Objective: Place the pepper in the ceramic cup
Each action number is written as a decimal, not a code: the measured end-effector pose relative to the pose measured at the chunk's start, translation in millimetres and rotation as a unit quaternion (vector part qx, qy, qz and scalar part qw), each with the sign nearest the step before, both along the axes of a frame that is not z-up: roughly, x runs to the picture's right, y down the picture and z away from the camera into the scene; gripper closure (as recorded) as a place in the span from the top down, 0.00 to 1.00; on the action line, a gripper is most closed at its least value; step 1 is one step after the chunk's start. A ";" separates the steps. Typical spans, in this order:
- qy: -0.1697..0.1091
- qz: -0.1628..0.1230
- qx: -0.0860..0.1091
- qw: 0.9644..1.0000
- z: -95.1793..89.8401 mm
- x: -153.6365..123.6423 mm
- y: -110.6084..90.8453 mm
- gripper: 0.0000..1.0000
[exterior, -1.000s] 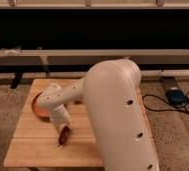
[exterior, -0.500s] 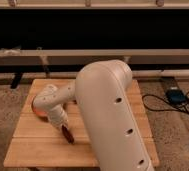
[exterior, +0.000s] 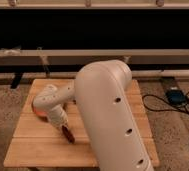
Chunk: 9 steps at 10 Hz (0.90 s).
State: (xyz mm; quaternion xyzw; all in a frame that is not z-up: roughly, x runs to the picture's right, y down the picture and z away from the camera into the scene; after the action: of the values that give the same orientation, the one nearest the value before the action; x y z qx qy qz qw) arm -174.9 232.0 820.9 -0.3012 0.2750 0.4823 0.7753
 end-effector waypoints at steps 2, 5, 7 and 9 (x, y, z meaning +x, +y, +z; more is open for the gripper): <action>-0.008 0.009 0.012 1.000 -4.9 6.6 -11.6 0.00; -0.032 0.024 0.040 0.998 -37.3 18.7 -61.3 0.00; -0.050 0.029 0.060 0.996 -65.2 27.5 -104.4 0.00; -0.073 0.028 0.078 0.994 -77.0 32.2 -141.8 0.00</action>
State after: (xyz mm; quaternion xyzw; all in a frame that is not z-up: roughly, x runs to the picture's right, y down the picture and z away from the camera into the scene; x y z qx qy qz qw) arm -142.6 90.2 743.9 -0.2820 0.1708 0.5002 0.8007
